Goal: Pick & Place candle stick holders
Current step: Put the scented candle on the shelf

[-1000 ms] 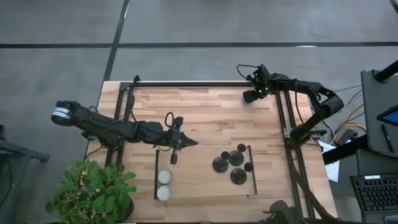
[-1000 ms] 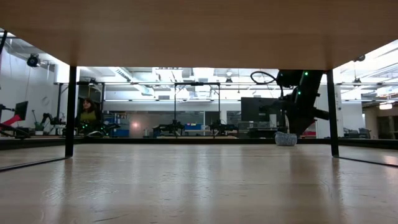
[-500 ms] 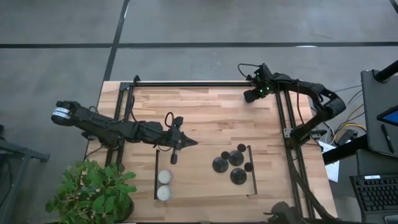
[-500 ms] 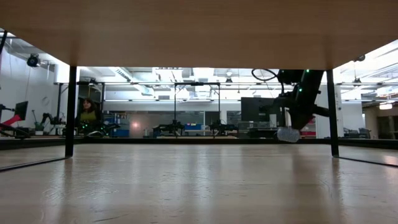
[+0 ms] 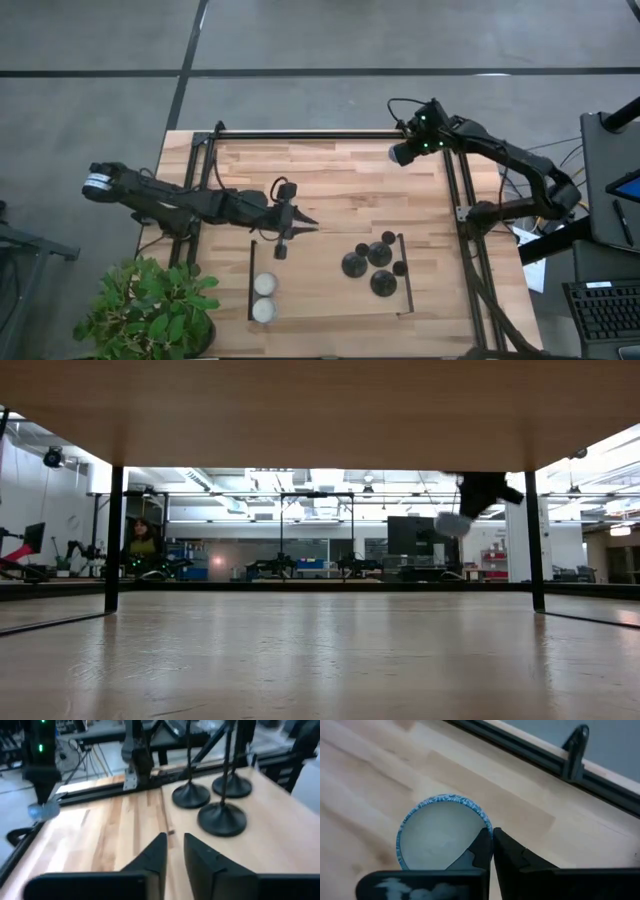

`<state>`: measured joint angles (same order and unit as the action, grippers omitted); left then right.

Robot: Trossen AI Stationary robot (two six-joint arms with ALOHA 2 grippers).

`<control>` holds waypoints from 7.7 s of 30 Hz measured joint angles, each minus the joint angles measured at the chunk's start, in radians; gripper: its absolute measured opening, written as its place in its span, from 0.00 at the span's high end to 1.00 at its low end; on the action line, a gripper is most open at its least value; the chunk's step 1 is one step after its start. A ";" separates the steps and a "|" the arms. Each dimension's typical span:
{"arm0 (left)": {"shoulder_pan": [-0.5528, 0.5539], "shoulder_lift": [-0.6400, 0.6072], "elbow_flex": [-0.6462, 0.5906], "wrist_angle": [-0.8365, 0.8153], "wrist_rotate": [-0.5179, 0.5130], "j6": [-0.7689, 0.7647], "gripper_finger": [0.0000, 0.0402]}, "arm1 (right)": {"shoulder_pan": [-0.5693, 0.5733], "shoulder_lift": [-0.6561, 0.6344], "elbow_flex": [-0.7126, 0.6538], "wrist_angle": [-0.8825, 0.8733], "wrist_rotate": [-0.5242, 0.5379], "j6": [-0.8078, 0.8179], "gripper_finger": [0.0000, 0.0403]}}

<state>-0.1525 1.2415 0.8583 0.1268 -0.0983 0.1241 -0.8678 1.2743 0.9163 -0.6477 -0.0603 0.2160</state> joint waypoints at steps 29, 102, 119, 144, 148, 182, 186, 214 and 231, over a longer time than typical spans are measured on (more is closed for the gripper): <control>0.291 0.350 0.773 -0.822 0.028 0.550 0.74 | 0.261 0.326 0.605 -0.428 -0.075 -0.201 0.98; 0.412 0.590 0.953 -0.789 0.282 0.720 0.74 | 0.412 0.364 0.701 -0.412 -0.237 -0.515 0.98; 0.413 0.595 0.953 -0.787 0.323 0.731 0.74 | 0.412 0.364 0.701 -0.411 -0.240 -0.506 0.98; 0.408 0.599 1.005 -0.871 0.350 0.735 0.88 | 0.412 0.361 0.700 -0.388 -0.265 -0.515 0.98; 0.406 0.600 1.025 -0.875 0.328 0.720 0.88 | 0.411 0.361 0.700 -0.382 -0.265 -0.506 0.98; 0.367 0.585 1.009 -1.028 0.310 0.584 0.58 | 0.482 0.415 0.682 -0.355 -0.226 -0.383 0.98; 0.367 0.585 1.003 -1.059 0.310 0.577 0.58 | 0.487 0.429 0.681 -0.353 -0.229 -0.352 0.98; 0.362 0.523 1.002 -1.038 0.211 0.551 0.59 | 0.418 0.436 0.682 -0.412 -0.149 -0.139 0.98; 0.334 0.459 0.786 -0.790 0.344 0.586 0.59 | 0.436 0.435 0.682 -0.381 -0.178 -0.111 0.98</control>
<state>0.1816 1.7008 1.6439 -0.6632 0.2459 0.7096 -0.4320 1.7088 1.5978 -1.0283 -0.2387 0.1052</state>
